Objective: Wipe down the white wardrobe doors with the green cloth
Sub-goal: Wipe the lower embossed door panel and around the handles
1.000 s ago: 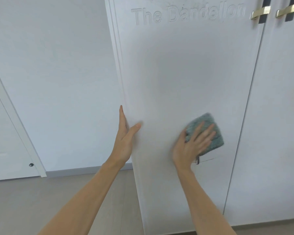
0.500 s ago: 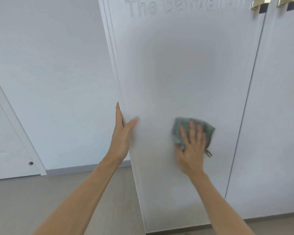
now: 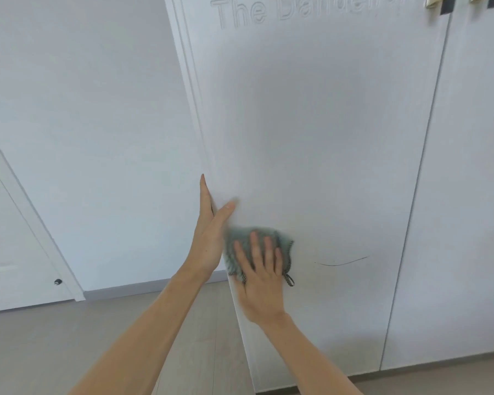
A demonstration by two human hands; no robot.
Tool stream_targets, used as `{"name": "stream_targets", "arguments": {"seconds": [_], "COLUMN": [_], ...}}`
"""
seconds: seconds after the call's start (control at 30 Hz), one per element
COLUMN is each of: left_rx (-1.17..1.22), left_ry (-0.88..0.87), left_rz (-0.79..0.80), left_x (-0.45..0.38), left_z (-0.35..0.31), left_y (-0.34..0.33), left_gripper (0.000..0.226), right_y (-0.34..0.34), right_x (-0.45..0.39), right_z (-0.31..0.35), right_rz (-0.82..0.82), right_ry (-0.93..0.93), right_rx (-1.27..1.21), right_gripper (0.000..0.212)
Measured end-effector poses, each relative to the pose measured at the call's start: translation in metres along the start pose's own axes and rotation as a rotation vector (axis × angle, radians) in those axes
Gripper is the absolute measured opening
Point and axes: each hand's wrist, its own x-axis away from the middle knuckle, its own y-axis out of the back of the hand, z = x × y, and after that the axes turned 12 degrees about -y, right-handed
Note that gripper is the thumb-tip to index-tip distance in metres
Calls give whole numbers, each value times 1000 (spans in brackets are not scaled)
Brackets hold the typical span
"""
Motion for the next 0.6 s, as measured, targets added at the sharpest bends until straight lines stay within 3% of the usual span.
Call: {"name": "stream_targets", "arguments": {"seconds": [0.1, 0.17, 0.27, 0.37, 0.47, 0.53, 0.6], "left_rx": [8, -4, -31, -41, -41, -52, -64], "left_ry": [2, 1, 5, 10, 23, 21, 14], "left_rz": [1, -2, -5, 19, 37, 36, 34], "left_x": [1, 1, 0, 0, 1, 1, 1], "left_z": [-2, -2, 1, 1, -1, -2, -4], "left_y": [-1, -4, -4, -3, -2, -3, -2], "left_gripper": [83, 90, 93, 94, 93, 92, 88], "right_y": [15, 31, 52, 68, 70, 56, 33], "right_x": [-5, -21, -46, -59, -70, -69, -48], "right_z": [-37, -74, -128, -147, -123, -90, -50], "right_rz": [60, 40, -96, -185, -310, -333, -261], "right_ry": [291, 285, -115, -593, -829, -891, -650], "right_rx": [50, 83, -6, -280, -460, -444, -304], "right_gripper": [63, 61, 66, 62, 60, 64, 66]}}
